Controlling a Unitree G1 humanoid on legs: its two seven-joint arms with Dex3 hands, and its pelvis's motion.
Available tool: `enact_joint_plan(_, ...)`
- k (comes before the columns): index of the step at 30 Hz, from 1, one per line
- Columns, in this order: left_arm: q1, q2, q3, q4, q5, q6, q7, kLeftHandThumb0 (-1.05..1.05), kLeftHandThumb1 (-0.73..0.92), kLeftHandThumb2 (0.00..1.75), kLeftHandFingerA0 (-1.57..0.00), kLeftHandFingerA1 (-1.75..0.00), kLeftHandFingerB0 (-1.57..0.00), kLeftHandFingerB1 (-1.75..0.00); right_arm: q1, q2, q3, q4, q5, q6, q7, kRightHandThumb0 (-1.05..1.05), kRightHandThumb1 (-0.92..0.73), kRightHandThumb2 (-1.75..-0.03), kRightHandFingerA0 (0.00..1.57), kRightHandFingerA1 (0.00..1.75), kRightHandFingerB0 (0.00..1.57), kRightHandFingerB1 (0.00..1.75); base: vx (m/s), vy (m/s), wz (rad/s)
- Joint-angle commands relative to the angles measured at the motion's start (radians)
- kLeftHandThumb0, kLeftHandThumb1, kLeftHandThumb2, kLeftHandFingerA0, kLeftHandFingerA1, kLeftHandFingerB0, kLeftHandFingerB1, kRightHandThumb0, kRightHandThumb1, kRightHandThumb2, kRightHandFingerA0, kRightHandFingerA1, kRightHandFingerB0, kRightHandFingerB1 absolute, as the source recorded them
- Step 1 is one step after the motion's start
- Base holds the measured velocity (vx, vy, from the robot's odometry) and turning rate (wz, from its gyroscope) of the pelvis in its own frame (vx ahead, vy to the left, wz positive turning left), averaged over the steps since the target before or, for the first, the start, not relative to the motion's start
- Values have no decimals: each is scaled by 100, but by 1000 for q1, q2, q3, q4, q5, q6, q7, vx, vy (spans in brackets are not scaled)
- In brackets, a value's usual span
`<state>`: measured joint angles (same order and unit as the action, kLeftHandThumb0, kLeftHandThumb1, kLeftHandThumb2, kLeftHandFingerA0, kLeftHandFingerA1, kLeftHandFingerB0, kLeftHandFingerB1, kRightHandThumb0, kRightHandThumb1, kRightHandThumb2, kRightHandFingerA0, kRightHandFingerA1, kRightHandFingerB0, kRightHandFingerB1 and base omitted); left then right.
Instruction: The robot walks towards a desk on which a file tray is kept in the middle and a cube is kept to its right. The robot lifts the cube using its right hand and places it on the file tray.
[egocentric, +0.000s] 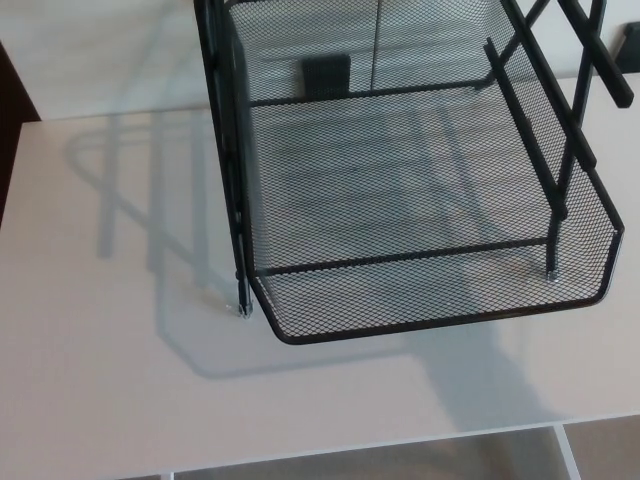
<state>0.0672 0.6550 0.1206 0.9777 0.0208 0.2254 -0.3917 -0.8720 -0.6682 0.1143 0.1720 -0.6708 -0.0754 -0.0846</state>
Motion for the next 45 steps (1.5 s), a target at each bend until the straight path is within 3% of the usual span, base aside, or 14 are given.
enact_joint_plan(1, 11, 7, 3, 16, 0, 20, 0, -57, 66, 97, -43, -88, -57, -86, -142, 91, 32, -129, -35, -69, -77, -19, -62, -93, 92, 165, 79, 141, 0, 0, 0)
enact_joint_plan(11, 4, 3, 9, 31, -1, 20, 12, -57, 65, 95, -52, -126, -62, -117, 49, 113, 249, -241, 82, 100, 510, -28, -65, -62, 83, 164, 87, 81, 0, 0, 2)
enact_joint_plan(14, 18, 11, 7, -21, -2, 43, 0, -57, 71, 90, -32, -76, -41, -72, 105, 92, 329, -210, 98, 128, 654, -17, -58, -101, 92, 147, 94, 103, 0, 0, 0)
enact_joint_plan(19, 7, 13, 8, -7, -4, 44, -6, -59, 72, 90, -35, -79, -51, -83, 117, 65, 374, -168, 76, 97, 710, -21, -60, -95, 92, 148, 90, 95, 0, 0, 0)
enact_joint_plan(20, -1, 9, 30, 5, -25, 58, -8, -57, 69, 89, -57, -112, -64, -100, 115, 63, 377, -163, 80, 92, 720, -21, -60, -94, 90, 149, 88, 87, 0, 0, 0)
enact_joint_plan(23, 5, 14, 7, 0, -1, 34, -3, -56, 60, 117, -48, -80, -53, -79, 103, 57, 366, -169, 106, 115, 753, -24, -64, -91, 87, 154, 86, 87, 0, 0, 0)
enact_joint_plan(24, 5, 13, 6, 2, 0, 27, -3, -58, 65, 99, -58, -127, -64, -106, 104, 58, 361, -171, 111, 116, 752, -25, -63, -96, 88, 155, 86, 93, 0, 0, 0)
enact_joint_plan(25, 7, 13, 9, -1, -3, 29, -4, -58, 67, 95, -29, -86, -40, -79, 94, 60, 359, -176, 127, 129, 776, -25, -65, -92, 85, 153, 84, 90, 0, 0, 0)
enact_joint_plan(26, 3, 14, 11, 4, -4, 28, -3, -58, 63, 99, -46, -141, -54, -111, 87, 63, 360, -176, 137, 137, 792, -24, -66, -90, 85, 149, 85, 88, 0, 0, 0)
enact_joint_plan(31, -2, 18, 5, -2, 4, 35, 4, -59, 64, 101, -76, -129, -75, -113, 106, 77, 364, -198, 158, 155, 820, -25, -68, -85, 84, 155, 85, 88, 0, 0, 0)
enact_joint_plan(33, -4, 19, 2, 7, 6, 29, -2, -55, 61, 117, -46, -78, -56, -81, 130, 82, 388, -217, 174, 171, 864, -27, -71, -77, 89, 144, 79, 83, 0, 0, 0)
enact_joint_plan(40, 0, 23, 0, -5, 8, 43, -4, -59, 73, 89, -41, -86, -46, -80, 205, 98, 424, -188, 165, 152, 864, -28, -68, -80, 96, 138, 83, 73, 0, 0, 0)
enact_joint_plan(44, -9, 19, 13, 13, -5, 47, -4, -57, 70, 93, -83, -141, -73, -118, 224, 98, 427, -183, 150, 172, 878, -30, -70, -74, 98, 130, 81, 68, 0, 0, 0)
enact_joint_plan(45, -6, 21, 9, 9, -1, 40, -7, -57, 69, 92, -59, -118, -65, -106, 230, 96, 425, -179, 153, 169, 879, -31, -69, -74, 101, 122, 81, 66, 0, 0, 0)
